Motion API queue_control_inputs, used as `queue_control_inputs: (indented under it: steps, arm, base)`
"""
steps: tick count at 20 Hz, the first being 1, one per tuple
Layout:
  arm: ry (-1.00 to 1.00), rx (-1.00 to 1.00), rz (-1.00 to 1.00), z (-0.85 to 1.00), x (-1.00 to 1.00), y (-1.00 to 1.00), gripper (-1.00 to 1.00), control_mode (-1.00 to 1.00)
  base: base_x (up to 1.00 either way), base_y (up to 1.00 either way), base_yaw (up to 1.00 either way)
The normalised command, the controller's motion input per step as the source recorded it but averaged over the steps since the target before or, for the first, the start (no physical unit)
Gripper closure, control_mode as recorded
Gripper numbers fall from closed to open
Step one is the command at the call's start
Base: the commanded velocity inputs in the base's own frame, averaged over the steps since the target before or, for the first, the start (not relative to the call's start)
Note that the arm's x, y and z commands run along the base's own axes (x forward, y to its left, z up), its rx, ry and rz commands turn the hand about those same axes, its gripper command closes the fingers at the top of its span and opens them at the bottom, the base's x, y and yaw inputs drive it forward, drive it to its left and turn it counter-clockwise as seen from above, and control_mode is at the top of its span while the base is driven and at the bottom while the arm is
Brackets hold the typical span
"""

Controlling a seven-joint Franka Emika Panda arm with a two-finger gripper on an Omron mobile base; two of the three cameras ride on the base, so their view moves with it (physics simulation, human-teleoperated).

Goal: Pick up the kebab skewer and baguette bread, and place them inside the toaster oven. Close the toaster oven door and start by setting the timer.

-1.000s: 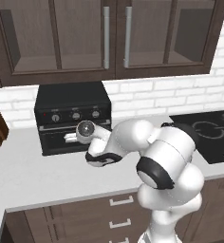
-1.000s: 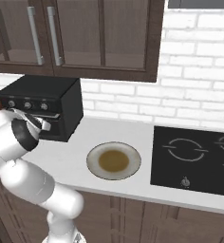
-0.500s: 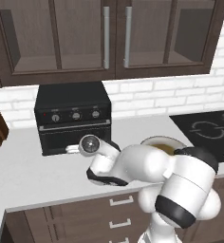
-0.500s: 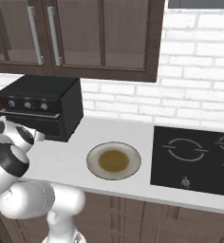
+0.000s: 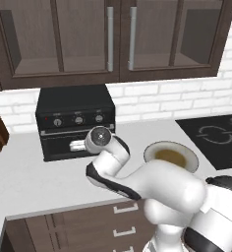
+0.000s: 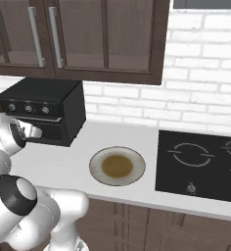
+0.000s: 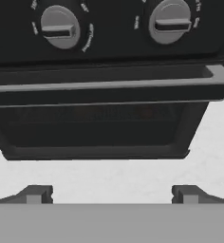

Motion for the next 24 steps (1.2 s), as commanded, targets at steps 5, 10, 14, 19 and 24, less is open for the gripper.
queue_control_inputs:
  steps: [5,10,14,19,24]
  arm:
    - [-0.18,-0.05,0.00,0.20,-0.28,0.40,-1.00,-1.00]
    - [-0.20,0.00,0.00,0.36,0.00,0.43,-1.00,-1.00]
    - [-0.15,0.00,0.00,0.45,0.00,0.45,-1.00,-1.00]
    - [-0.13,0.00,0.00,0.24,-0.04,0.32,-1.00,-1.00]
    - [-0.09,0.00,0.00,0.06,-0.06,0.03,-1.00,-1.00]
  base:
    - [0.00,0.00,0.00]
    - [0.00,0.00,0.00]
    - [0.00,0.00,0.00]
    - [0.00,0.00,0.00]
    - [0.00,0.00,0.00]
